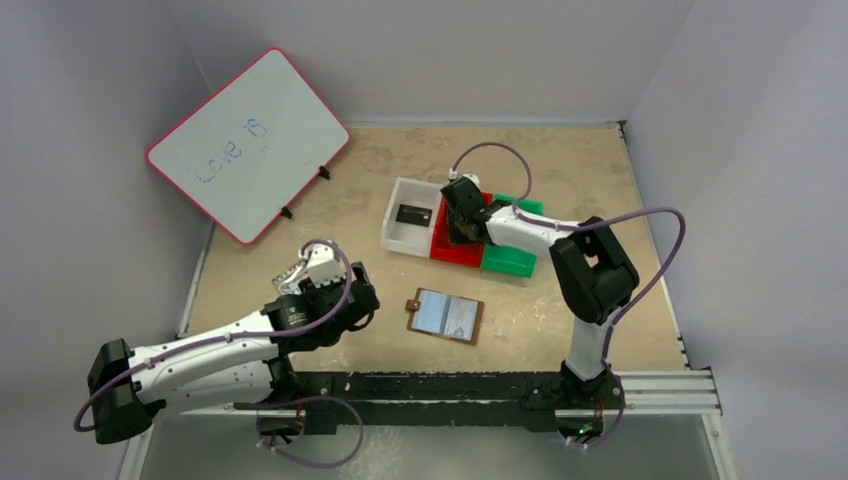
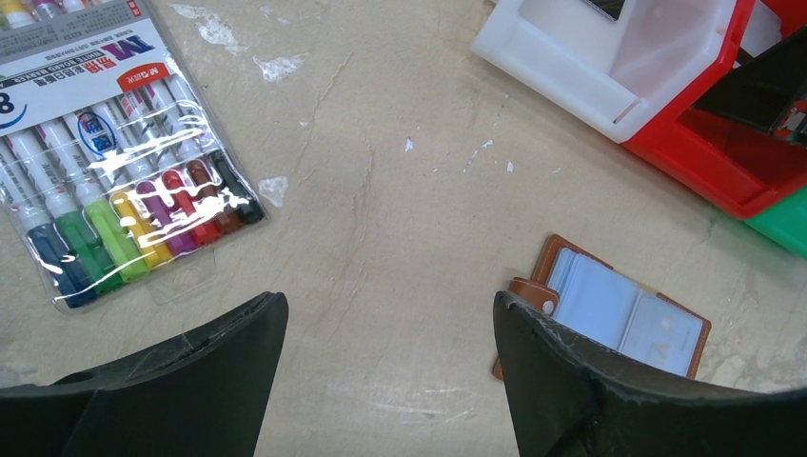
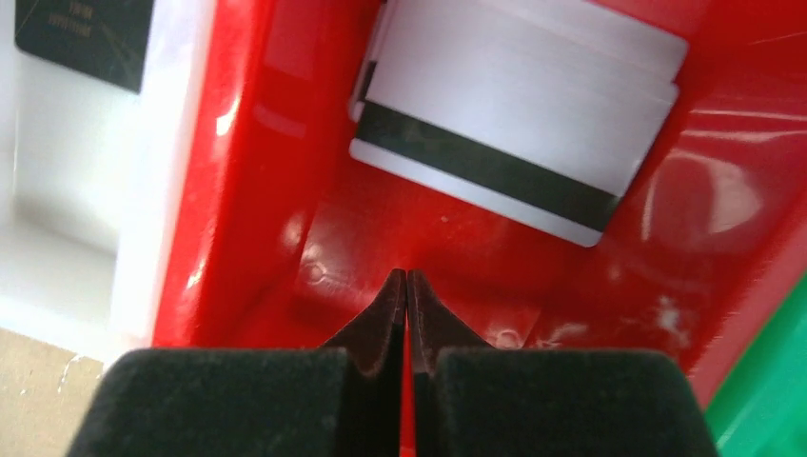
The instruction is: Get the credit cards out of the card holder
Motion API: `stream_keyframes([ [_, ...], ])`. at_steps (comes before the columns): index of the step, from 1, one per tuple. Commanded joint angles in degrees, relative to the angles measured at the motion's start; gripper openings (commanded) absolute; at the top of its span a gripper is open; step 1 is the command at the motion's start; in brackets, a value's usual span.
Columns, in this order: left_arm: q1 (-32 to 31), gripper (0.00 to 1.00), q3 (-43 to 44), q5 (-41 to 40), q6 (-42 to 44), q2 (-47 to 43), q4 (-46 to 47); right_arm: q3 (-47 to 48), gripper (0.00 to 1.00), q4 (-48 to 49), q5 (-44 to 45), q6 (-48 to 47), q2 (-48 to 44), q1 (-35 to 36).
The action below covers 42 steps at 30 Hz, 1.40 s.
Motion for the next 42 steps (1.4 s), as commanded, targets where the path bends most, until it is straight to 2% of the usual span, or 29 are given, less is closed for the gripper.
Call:
stream_keyframes([
  [1,0.2,0.79,0.6,-0.5,-0.5,-0.1,0.9,2.9,0.00,0.0,6.3,0.8,-0.7,-1.1],
  [23,0.2,0.78,0.9,-0.6,-0.8,0.4,0.7,5.4,0.00,3.3,7.4,-0.8,2.7,-3.4],
  [37,0.2,0.78,1.2,0.0,-1.0,0.4,0.7,7.3,0.00,4.4,2.9,2.3,3.1,-4.3],
  [42,0.2,0.78,0.8,0.0,-1.3,-0.3,0.3,5.5,0.00,4.1,1.2,2.0,0.2,-4.3],
])
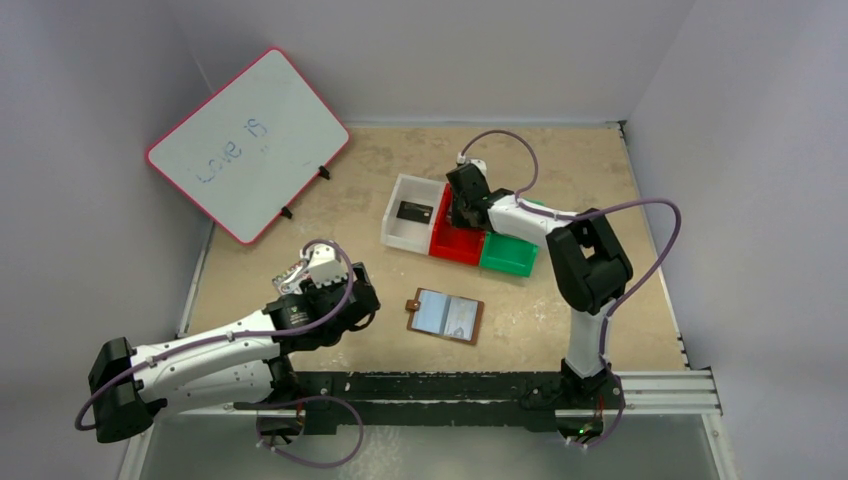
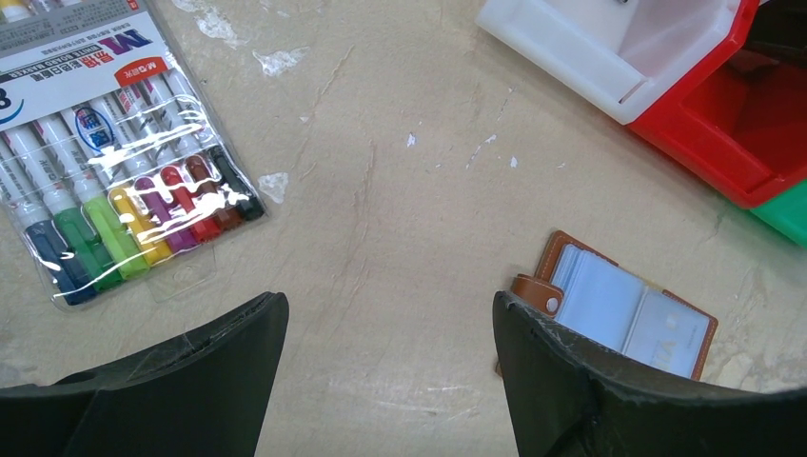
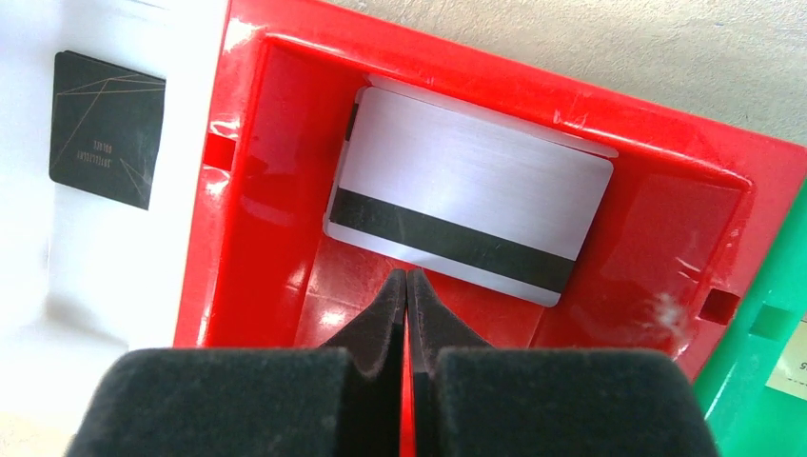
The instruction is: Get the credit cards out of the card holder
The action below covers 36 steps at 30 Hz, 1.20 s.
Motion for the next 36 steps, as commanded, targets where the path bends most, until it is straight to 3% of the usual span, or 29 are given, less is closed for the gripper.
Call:
stream_keyframes([
  [1,0.2,0.78,0.7,-0.3,-1.3,-1.2,0.5,-0.1,0.00,1.3,-1.5,0.7,-4.3,-0.4],
  [9,0.2,0.78,0.7,0.7,-1.1,-0.3,1.7,-4.3,0.06,1.5,-5.3,-1.1,-8.7,-0.2],
  [23,0.2,0.77,0.7,1.6,-1.9,-1.3,1.4,-7.4,0.05,4.2,-10.2,-2.2,-5.7,2.1],
  [36,0.2,0.76,0.5,2.1,-2.8,-1.6,1.1,-13.7,0.01,7.7,-14.2,-9.8,-8.0,5.1],
])
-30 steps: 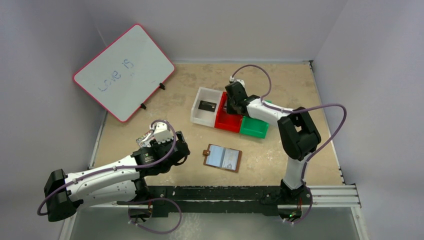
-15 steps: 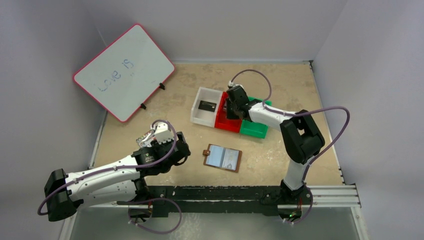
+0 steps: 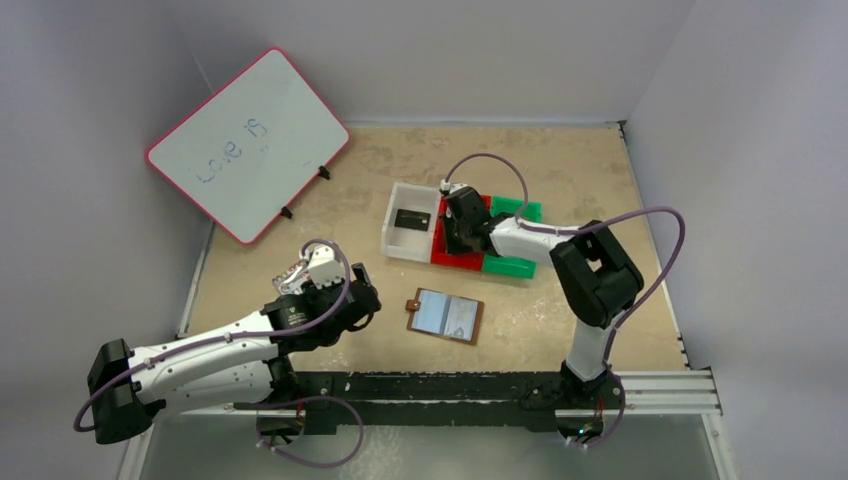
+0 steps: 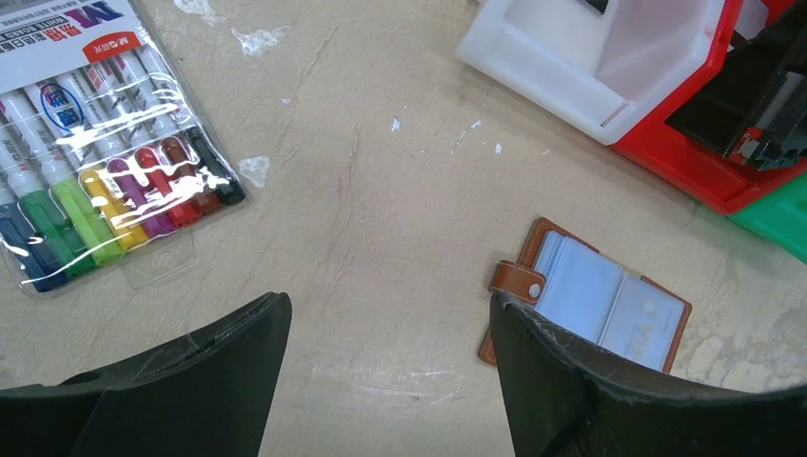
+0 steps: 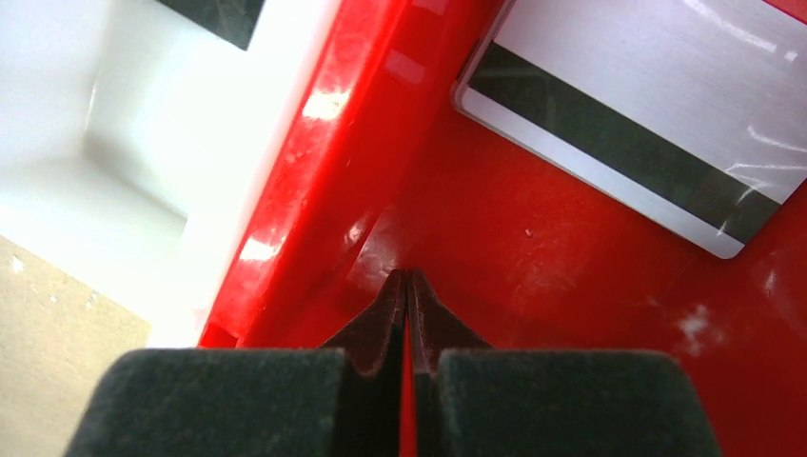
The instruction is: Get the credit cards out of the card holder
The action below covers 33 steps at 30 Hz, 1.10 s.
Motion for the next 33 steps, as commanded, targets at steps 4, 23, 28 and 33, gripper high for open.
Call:
stream_keyframes([
  [4,0.2,0.76,0.5,0.2,-1.6,-1.2,1.0,-6.4,0.00,2.5,-3.0,-6.5,-5.5,1.0],
  [23,0.2,0.75,-1.4,4.6,0.5,-0.2,5.4,-11.8,0.20,1.8,-0.2,0.6,-24.9,1.0],
  [28,0.2,0.75,-1.9,8.0,2.9,3.2,9.7,-20.6,0.33,0.4,4.8,11.9,-38.9,1.0],
  [33,0.2,0.75,-1.8,11.0,5.4,8.1,14.5,-33.4,0.49,-1.8,2.2,26.5,-56.6,0.9],
])
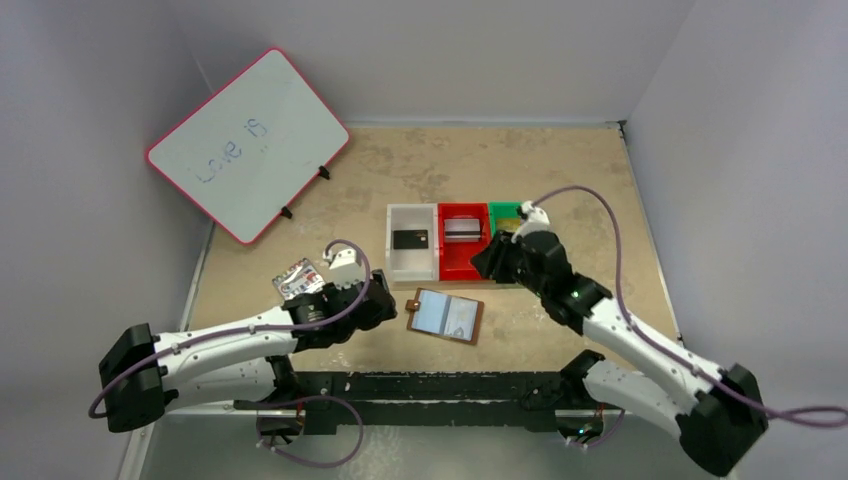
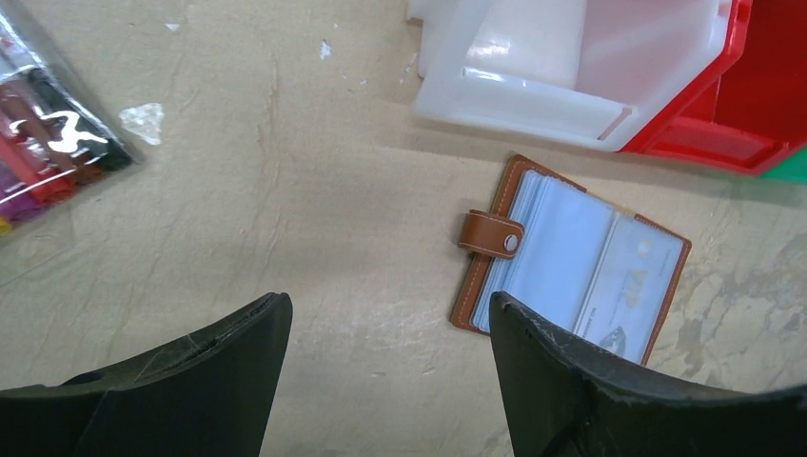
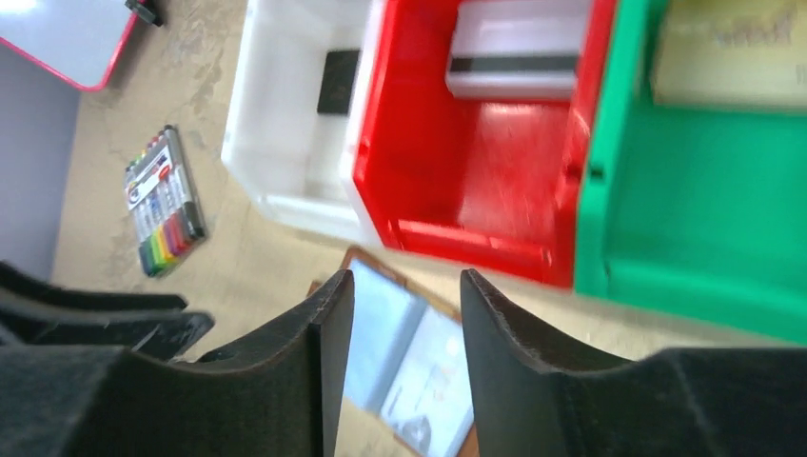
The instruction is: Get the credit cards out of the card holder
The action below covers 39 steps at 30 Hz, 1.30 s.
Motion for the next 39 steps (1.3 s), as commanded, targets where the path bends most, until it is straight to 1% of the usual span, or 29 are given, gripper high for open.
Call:
stream_keyframes([
  [1,0.2,0.75,0.0,3.6,3.5,3.8,7.5,-10.2,0.51,-3.2,-0.2,16.9,-13.7,0.1],
  [3,0.2,0.75,0.0,4.9,3.8,5.9,9.4,-14.2,0.53,-3.3,-2.2,20.8,-19.4,0.1],
  [4,0.2,0.75,0.0,5.5,4.1,6.8,10.3,-16.1,0.53,-2.4,-4.9,22.2,-22.4,0.1],
  [7,0.1,0.74,0.0,7.3,4.6,9.4,13.0,-20.3,0.54,-2.9,-7.7,25.5,-24.1,0.1],
  [10,0.1,0.72,0.0,9.3,5.1,11.9,16.2,-22.5,0.53,-1.2,-8.6,25.6,-21.1,0.1],
  [14,0.1,0.71,0.6,10.7,5.1,15.7,19.8,-22.1,0.52,1.1,-9.7,24.9,-13.7,0.1],
  [19,0.1,0.65,2.7,11.1,5.4,20.7,19.9,-20.4,0.47,4.1,-10.6,22.5,-6.0,0.1],
  [23,0.1,0.63,2.5,12.2,6.2,22.6,20.5,-19.9,0.42,4.3,-10.2,21.3,-4.3,0.1],
  [26,-0.5,0.59,2.0,14.3,7.3,24.4,21.3,-18.9,0.41,2.9,-9.3,20.5,-4.7,0.1],
  [30,-1.9,0.47,0.0,15.6,7.5,25.7,23.3,-16.6,0.39,-2.3,-5.8,18.1,-4.9,0.1],
  [33,-2.7,0.37,0.6,15.3,7.4,26.6,22.6,-16.1,0.35,-4.4,-5.8,17.5,-5.3,0.1],
  [35,-3.2,0.31,1.5,14.4,7.4,27.2,21.5,-16.2,0.34,-2.7,-6.4,16.4,-5.8,0.1],
  [39,-5.0,0.18,3.3,13.0,6.9,28.6,19.8,-17.8,0.34,2.6,-10.4,16.9,-5.2,0.1],
])
